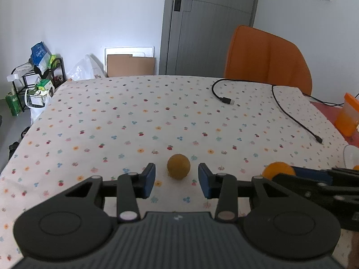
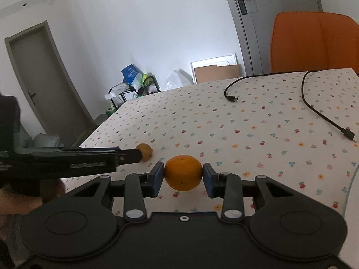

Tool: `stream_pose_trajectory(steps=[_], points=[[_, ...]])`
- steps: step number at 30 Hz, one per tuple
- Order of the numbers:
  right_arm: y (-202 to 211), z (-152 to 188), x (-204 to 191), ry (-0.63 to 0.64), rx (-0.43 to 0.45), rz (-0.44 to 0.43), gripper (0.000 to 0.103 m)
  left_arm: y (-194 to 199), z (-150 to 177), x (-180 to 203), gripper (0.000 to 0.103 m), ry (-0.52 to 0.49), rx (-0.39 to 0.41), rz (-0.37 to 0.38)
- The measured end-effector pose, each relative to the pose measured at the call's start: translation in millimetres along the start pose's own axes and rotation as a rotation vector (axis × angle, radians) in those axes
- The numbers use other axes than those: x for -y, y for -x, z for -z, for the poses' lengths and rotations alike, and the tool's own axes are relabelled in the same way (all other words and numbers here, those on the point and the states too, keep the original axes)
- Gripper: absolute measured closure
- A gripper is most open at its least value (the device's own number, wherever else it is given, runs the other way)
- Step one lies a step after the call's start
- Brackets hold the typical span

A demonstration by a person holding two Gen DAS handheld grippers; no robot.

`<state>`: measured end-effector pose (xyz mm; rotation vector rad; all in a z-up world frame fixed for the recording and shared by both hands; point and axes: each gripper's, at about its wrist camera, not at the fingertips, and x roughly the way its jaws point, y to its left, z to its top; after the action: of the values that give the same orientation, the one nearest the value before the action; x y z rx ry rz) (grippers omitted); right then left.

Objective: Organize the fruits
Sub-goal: 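Close the right tool on the large orange while the left tool grasps the yellow apricot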

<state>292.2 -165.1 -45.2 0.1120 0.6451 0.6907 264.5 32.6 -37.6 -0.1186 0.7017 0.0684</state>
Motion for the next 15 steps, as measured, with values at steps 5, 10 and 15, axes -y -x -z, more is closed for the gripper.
stream_pose_trajectory(steps=[5, 10, 15], points=[[6.3, -2.3, 1.4, -0.003, 0.02, -0.009, 0.067, -11.7, 0.8, 1.0, 0.079, 0.0, -0.01, -0.012], [4.8, -0.5, 4.5, 0.011, 0.009, 0.024, 0.067, -8.1, 1.0, 1.7, 0.081, -0.009, -0.006, -0.014], [5.0, 0.5, 0.9, 0.027, 0.008, 0.02, 0.067, 8.8, 1.5, -0.6, 0.081, 0.005, 0.011, 0.003]])
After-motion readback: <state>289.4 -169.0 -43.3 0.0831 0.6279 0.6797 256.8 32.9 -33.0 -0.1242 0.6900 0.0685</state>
